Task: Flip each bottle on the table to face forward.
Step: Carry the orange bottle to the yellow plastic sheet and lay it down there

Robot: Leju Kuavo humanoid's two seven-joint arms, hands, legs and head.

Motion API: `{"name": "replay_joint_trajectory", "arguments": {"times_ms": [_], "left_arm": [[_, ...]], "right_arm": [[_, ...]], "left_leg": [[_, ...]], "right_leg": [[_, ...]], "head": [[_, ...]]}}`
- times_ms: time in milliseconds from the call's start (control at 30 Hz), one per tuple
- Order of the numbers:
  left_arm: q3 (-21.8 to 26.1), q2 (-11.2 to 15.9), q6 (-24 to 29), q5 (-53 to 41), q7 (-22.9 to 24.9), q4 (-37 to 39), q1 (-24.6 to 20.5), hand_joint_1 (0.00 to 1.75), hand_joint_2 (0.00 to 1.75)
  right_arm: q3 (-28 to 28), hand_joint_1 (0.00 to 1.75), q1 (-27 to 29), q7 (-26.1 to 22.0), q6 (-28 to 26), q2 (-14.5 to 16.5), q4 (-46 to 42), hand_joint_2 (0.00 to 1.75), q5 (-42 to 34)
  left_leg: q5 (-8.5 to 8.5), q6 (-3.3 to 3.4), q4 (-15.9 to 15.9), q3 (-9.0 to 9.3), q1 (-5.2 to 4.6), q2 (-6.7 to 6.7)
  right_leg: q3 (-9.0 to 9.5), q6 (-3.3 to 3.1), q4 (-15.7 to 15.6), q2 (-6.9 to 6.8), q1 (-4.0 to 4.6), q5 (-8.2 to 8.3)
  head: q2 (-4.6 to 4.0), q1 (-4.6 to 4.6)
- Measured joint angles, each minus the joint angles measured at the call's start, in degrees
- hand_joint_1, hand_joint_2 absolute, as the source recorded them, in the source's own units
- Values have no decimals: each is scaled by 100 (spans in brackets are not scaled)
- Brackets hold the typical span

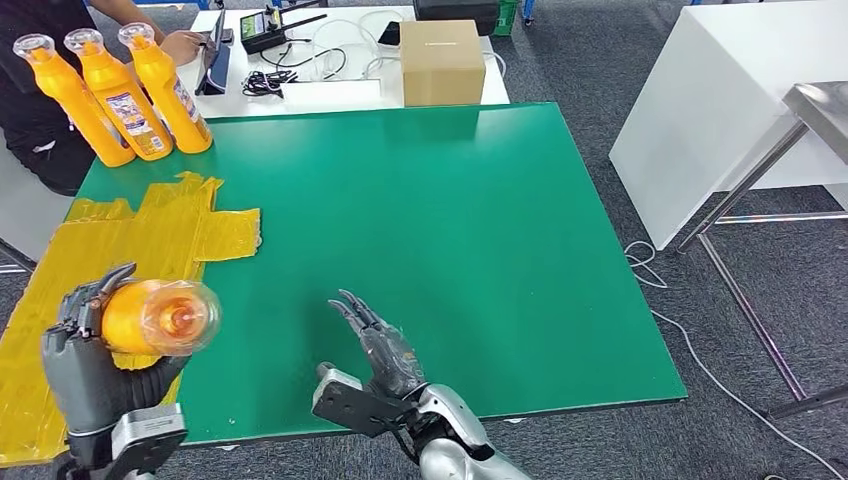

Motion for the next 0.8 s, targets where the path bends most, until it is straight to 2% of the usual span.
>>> {"name": "replay_joint_trajectory", "arguments": {"times_ms": [67, 133, 233, 300, 500, 633, 800], "left_arm": [[74, -2, 194, -586, 216, 146, -107, 175, 175], [254, -16, 368, -1723, 440, 347, -246, 175, 175], [653, -36, 421, -3286, 587, 633, -428, 175, 175], [895, -38, 423, -3866, 733, 811, -510, 175, 175], [957, 129, 431, -4693, 1572, 1351, -654, 175, 175], [687, 322, 436, -4794, 2147, 1787, -743, 175, 175], [350, 488, 439, -4802, 2522, 2193, -872, 175, 175]], "right_arm": [[-54, 0, 74, -54, 45, -67, -219, 0, -97], [-111, 0, 143, -114, 70, -119, -461, 0, -240], [-212, 0, 282, -204, 43, -201, -886, 0, -450], [-309, 0, 409, -294, -24, -269, -1179, 0, -566], [-562, 0, 706, -460, -115, -440, -1732, 0, -699], [-635, 0, 798, -529, -115, -494, -1901, 0, -740], [-658, 0, 830, -532, -107, -509, -1980, 0, -718]], "left_leg": [[1, -1, 0, 1, 0, 1], [3, -2, 0, 1, 1, 1], [5, -4, 0, 3, 2, 2], [5, -4, 0, 4, 3, 4], [4, -4, 0, -3, 3, 3], [4, -5, 0, -3, 3, 5], [5, -4, 0, -2, 3, 5]], "right_leg": [[0, 0, 0, 0, 0, 1], [1, 0, 0, 0, 0, 1], [2, -1, 1, 1, 0, 1], [1, -1, 1, 3, 0, 1], [-4, -1, 0, 3, 1, 0], [-5, -1, 0, 5, 0, 1], [-3, -1, 0, 5, 0, 1]], "head": [[0, 1], [0, 1], [0, 0], [0, 0], [0, -1], [0, -1], [0, -1]]}}
